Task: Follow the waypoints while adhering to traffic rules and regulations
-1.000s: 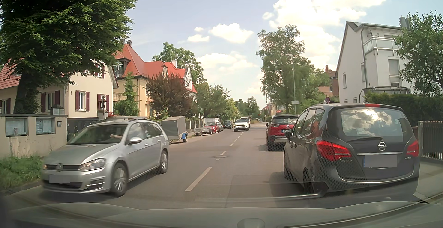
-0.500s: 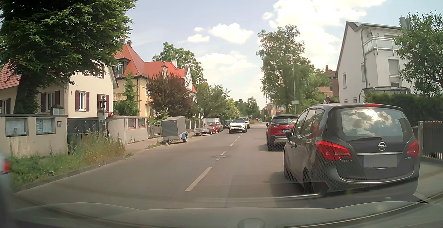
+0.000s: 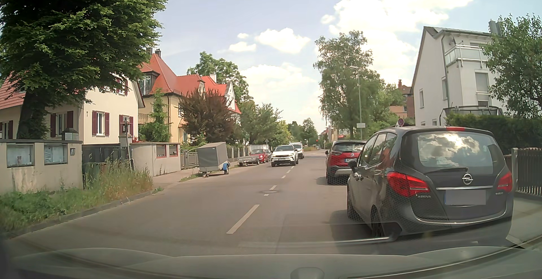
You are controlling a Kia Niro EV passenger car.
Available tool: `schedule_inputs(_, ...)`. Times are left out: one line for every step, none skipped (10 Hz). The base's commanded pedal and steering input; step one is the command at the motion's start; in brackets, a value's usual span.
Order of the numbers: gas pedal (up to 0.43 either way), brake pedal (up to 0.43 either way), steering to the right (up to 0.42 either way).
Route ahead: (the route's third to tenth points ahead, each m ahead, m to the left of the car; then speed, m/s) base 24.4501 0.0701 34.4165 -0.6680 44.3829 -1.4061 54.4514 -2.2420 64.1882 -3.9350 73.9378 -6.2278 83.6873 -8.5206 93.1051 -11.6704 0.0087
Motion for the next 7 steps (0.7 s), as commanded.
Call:
schedule_inputs(0.0,0.232,-0.041)
schedule_inputs(0.0,0.232,-0.041)
schedule_inputs(0.0,0.232,-0.041)
schedule_inputs(0.0,0.232,-0.041)
schedule_inputs(0.0,0.232,-0.041)
schedule_inputs(0.0,0.232,-0.041)
schedule_inputs(0.0,0.232,-0.041)
